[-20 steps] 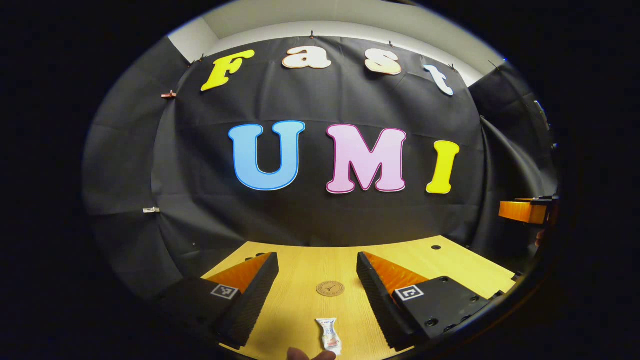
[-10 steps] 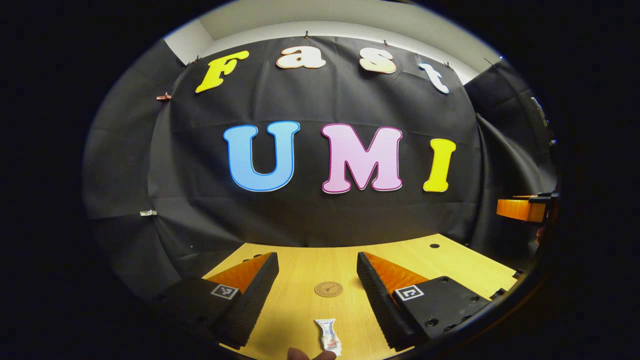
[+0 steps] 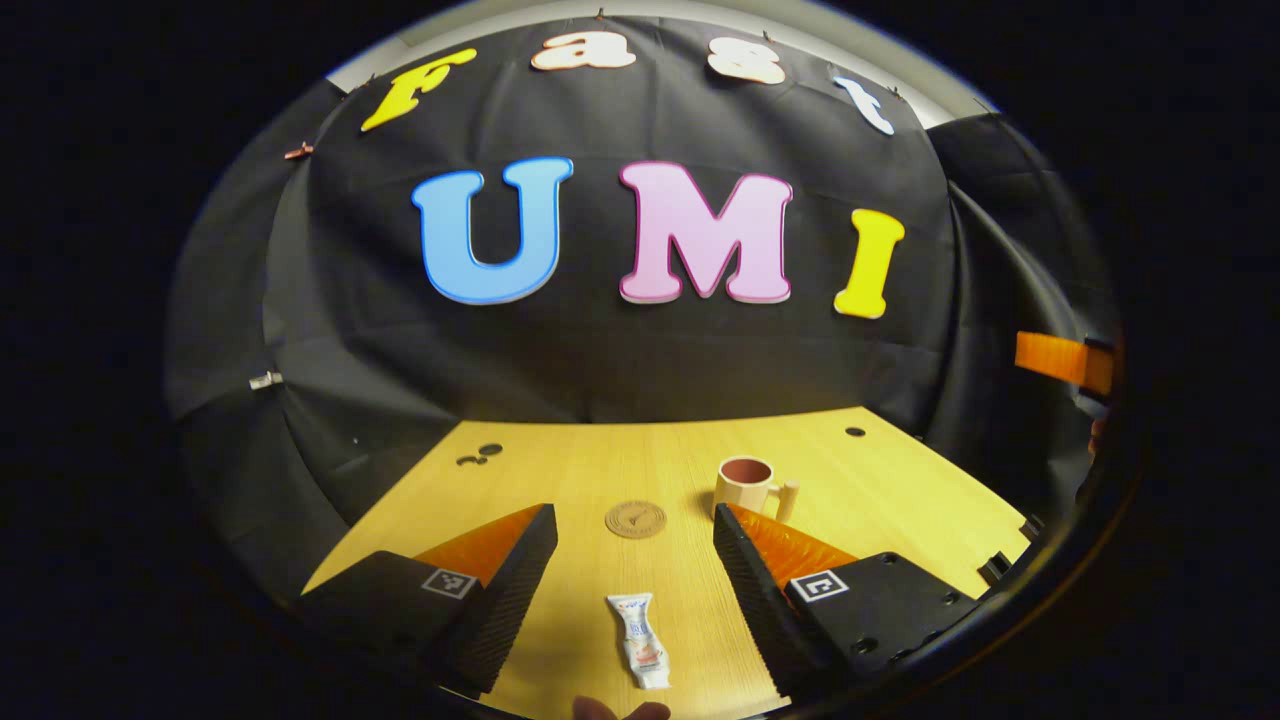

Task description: Put the toothbrush and toothpaste on the desktop into the cup, then pick up the cup and place it on the coaster on the desktop.

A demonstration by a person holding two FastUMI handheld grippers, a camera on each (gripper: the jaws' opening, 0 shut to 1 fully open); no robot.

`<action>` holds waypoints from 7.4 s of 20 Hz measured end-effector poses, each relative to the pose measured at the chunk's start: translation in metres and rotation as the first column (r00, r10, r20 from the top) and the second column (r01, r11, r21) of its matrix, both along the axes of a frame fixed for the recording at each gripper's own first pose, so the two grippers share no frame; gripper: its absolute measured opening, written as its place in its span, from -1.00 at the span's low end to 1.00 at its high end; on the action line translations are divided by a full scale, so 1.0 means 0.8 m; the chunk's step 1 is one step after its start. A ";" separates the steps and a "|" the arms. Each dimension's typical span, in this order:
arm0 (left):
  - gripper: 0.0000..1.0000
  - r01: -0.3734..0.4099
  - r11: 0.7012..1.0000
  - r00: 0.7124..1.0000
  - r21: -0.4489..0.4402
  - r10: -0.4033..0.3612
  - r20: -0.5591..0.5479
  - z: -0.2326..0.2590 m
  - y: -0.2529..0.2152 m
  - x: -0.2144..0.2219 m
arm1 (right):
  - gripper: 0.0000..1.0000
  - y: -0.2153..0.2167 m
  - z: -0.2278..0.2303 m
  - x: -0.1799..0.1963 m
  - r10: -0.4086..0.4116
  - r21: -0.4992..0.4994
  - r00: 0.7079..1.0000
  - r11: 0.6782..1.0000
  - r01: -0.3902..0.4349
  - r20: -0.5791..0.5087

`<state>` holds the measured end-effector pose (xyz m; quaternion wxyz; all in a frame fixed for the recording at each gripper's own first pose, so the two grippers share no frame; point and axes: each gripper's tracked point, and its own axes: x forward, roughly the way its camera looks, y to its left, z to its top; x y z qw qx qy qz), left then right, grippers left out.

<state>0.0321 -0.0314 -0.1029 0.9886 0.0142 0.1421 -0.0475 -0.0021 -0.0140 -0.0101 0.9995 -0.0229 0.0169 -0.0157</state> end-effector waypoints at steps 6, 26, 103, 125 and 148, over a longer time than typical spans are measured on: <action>0.96 0.018 0.998 0.975 0.055 -0.005 -0.224 -0.140 -0.004 0.026 | 0.94 -0.018 -0.019 -0.013 -0.042 -0.034 0.998 0.999 0.040 -0.042; -0.04 0.011 0.999 0.868 0.051 0.015 -0.497 -0.274 0.012 0.038 | 0.93 0.019 -0.126 0.002 0.006 0.035 0.946 0.999 0.005 -0.324; -0.63 0.189 0.859 0.946 -0.476 -0.029 0.323 0.013 -0.160 0.348 | -0.91 -0.039 -0.206 0.180 0.270 0.302 0.944 0.931 -0.206 -0.190; 0.07 0.143 0.924 0.969 -0.355 -0.057 0.240 -0.093 -0.192 0.331 | -0.91 -0.051 -0.172 0.253 0.244 0.323 0.961 0.927 -0.192 -0.129; 0.44 -0.022 0.978 0.999 -0.205 0.014 -0.040 -0.092 -0.011 0.014 | -0.92 0.057 -0.263 0.447 0.251 0.440 0.968 0.872 -0.216 -0.023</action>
